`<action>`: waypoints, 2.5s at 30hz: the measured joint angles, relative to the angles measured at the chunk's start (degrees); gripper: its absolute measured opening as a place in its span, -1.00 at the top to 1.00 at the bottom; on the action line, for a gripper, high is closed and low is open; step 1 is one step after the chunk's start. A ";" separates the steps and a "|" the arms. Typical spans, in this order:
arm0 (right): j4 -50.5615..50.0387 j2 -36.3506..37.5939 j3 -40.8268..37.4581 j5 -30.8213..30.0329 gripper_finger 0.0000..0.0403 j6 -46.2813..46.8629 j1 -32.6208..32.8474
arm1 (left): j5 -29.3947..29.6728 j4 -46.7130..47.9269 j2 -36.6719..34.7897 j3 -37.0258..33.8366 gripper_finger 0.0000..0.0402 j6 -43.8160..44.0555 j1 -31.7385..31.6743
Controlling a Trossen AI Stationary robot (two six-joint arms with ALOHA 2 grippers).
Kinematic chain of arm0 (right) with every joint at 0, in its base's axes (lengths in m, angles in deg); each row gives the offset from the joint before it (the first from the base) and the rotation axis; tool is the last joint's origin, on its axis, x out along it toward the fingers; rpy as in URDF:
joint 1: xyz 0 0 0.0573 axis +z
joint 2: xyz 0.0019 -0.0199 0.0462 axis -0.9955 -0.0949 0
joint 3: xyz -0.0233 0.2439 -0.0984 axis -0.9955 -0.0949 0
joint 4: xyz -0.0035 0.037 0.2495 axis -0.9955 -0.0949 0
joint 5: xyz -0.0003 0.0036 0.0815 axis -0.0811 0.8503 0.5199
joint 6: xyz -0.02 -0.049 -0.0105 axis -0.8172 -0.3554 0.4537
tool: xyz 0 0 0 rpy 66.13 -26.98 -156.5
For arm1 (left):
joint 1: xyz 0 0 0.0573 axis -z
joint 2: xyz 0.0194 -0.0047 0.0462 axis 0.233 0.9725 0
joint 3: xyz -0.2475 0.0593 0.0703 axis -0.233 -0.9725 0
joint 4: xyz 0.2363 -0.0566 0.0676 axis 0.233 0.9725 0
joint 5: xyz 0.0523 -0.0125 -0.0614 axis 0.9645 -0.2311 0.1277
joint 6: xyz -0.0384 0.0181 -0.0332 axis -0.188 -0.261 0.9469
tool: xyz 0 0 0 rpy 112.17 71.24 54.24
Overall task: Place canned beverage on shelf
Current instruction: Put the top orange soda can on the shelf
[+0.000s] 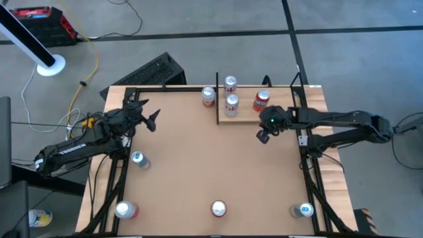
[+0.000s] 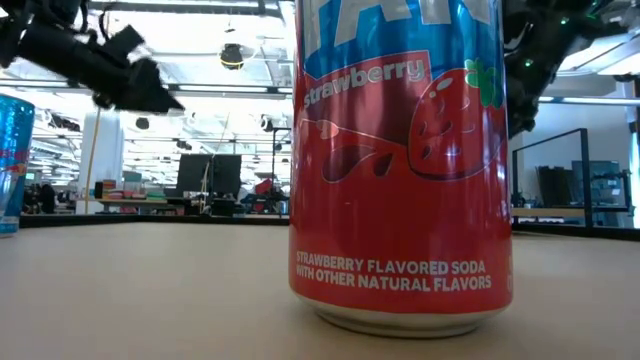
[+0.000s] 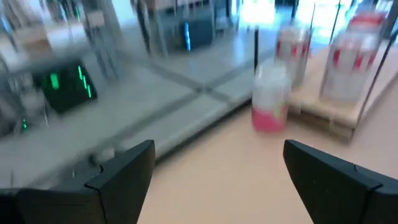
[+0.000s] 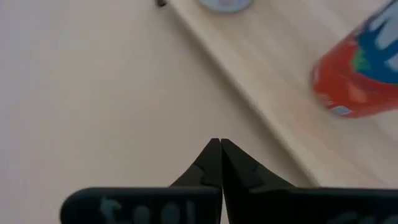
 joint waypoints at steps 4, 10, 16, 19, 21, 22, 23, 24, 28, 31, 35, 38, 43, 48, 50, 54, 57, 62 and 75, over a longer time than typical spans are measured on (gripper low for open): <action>0.28 0.00 0.00 0.00 0.92 1.87 -2.60 | -0.62 -8.55 -0.02 0.04 -0.70 -6.81 -0.01; 0.55 0.00 0.00 0.00 0.81 7.51 -4.57 | -2.38 -12.60 -0.02 0.06 -0.70 -11.52 0.00; 2.67 0.00 0.00 -0.23 0.93 10.07 -4.88 | -6.67 -12.65 0.00 0.06 -0.70 -8.21 -0.01; 5.03 -0.01 0.00 -3.37 0.93 10.77 -4.83 | -10.74 -12.71 0.00 0.06 -0.70 -7.67 -0.02; 5.98 -0.64 0.00 -5.11 0.90 10.78 -4.76 | -12.96 -12.73 0.00 0.04 -0.70 -8.54 0.00; 6.34 -1.11 0.00 -5.18 0.89 10.63 -4.78 | -13.79 -12.75 0.00 0.04 -0.70 -8.88 0.00; 6.40 -1.40 0.00 -5.12 0.88 10.51 -4.81 | -14.57 -12.75 0.00 0.04 -0.70 -9.04 0.00; 6.44 -1.70 0.00 -5.11 0.87 10.22 -5.00 | -15.34 -12.75 0.00 0.04 -0.70 -8.98 0.00; 7.03 -3.76 0.04 -5.00 0.91 8.06 -6.61 | -15.93 -12.75 0.00 0.02 -0.70 -8.39 -0.01; 7.44 -5.35 0.04 -5.08 0.93 5.65 -8.75 | -15.91 -12.79 0.00 0.02 -0.70 -8.42 0.00; 7.85 -6.90 0.04 -5.20 0.90 3.20 -11.80 | -15.91 -12.86 0.00 0.02 -0.70 -8.65 0.00; 8.73 -7.31 0.04 -5.22 0.91 1.25 -13.96 | -15.91 -12.84 0.00 0.02 -0.70 -8.62 0.00; 11.77 -7.67 0.02 -5.16 0.91 -0.67 -17.05 | -15.91 -12.78 0.00 0.00 -0.70 -8.02 0.00; 11.78 -7.67 0.03 -8.35 0.91 -1.82 -20.32 | -15.93 -12.75 0.00 0.00 -0.70 -8.54 0.00; 11.26 -7.68 0.02 -10.30 0.91 -2.41 -21.81 | -15.91 -12.73 0.00 0.00 -0.70 -8.60 0.00; 11.29 -7.78 0.03 -10.59 0.91 -3.55 -23.98 | -15.91 -12.71 0.00 0.00 -0.70 -8.10 -0.02; 11.34 -7.78 0.04 -8.61 0.90 -3.01 -23.70 | -15.91 -12.73 0.00 0.00 -0.70 -8.03 0.00; 11.62 -7.78 0.02 -3.15 0.90 -2.09 -19.40 | -15.91 -12.78 0.00 -0.02 -0.70 -8.01 -0.01; 15.01 -7.78 0.02 -6.60 0.91 -4.87 -21.70 | -15.91 -13.21 -0.02 -0.02 -0.70 -7.00 0.00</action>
